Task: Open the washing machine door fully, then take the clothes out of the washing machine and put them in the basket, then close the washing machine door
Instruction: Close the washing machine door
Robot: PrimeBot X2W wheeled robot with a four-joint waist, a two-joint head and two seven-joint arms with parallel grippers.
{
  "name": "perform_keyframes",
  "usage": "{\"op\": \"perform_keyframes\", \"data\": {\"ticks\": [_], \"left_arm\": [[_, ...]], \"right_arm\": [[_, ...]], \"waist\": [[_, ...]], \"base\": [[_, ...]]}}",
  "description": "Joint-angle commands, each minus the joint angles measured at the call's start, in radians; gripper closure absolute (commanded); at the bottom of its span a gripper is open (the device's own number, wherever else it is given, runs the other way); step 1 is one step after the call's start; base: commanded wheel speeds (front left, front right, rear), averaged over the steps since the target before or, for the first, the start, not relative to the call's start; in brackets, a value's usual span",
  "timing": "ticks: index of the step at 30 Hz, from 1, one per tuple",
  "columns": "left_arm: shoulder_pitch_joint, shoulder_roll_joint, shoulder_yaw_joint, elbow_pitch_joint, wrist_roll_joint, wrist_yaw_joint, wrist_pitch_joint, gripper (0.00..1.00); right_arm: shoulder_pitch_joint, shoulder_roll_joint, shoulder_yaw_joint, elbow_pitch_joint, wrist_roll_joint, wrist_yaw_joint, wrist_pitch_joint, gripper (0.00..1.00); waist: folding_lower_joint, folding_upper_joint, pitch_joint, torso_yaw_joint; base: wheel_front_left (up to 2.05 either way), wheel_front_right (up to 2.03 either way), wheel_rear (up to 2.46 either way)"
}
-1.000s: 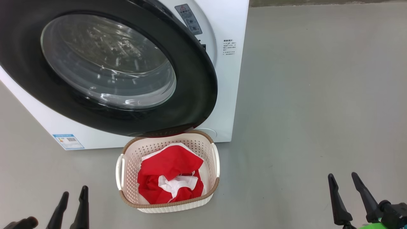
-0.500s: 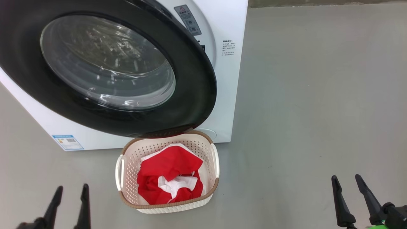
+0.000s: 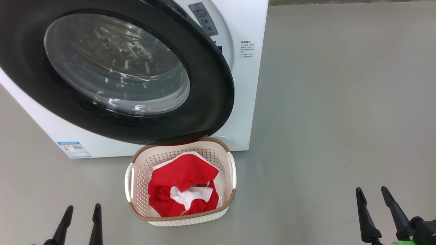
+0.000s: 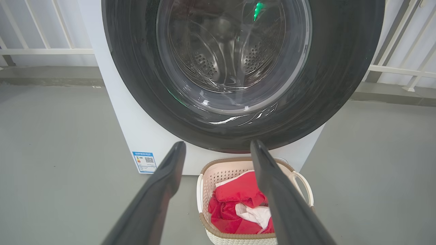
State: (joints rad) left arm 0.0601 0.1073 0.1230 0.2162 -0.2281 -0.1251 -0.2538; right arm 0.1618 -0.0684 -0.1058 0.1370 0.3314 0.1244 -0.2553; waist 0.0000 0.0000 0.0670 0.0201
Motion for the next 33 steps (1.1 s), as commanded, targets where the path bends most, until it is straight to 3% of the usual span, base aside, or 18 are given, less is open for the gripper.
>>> {"op": "perform_keyframes", "data": {"ticks": [1,13,14,15,18,33], "left_arm": [[-0.023,0.008,0.037,-0.03,0.017,-0.006,-0.008,0.0],[-0.039,-0.01,0.019,-0.042,0.024,-0.006,-0.008,0.0],[-0.041,-0.012,0.016,-0.043,0.024,-0.006,-0.008,0.0],[-0.043,-0.014,0.013,-0.043,0.024,-0.006,-0.008,0.0],[-0.053,-0.022,-0.004,-0.045,0.026,-0.006,-0.008,0.0],[-0.091,-0.052,-0.078,-0.064,0.014,-0.006,-0.008,0.0]], "right_arm": [[-0.019,-0.019,0.023,-0.027,0.002,0.006,-0.006,0.0],[-0.042,-0.023,0.068,-0.02,0.0,0.006,-0.006,0.0],[-0.052,-0.024,0.083,-0.02,0.0,0.006,-0.006,0.1],[-0.063,-0.025,0.097,-0.018,0.002,0.006,-0.006,0.51],[-0.108,-0.027,0.134,-0.013,0.005,0.006,-0.006,1.0],[-0.367,-0.041,0.266,0.05,0.023,0.006,-0.006,1.0]], "waist": [[0.0,0.0,0.001,0.001],[0.0,0.0,0.014,0.023],[0.0,0.0,0.018,0.028],[0.0,0.0,0.02,0.031],[0.0,0.0,0.032,0.048],[0.0,0.0,0.082,0.175]], "base": [[0.0,0.0,0.0],[0.0,0.0,0.0],[0.0,0.0,0.0],[0.0,0.0,0.0],[0.0,0.0,0.0],[0.0,0.0,0.0]]}}
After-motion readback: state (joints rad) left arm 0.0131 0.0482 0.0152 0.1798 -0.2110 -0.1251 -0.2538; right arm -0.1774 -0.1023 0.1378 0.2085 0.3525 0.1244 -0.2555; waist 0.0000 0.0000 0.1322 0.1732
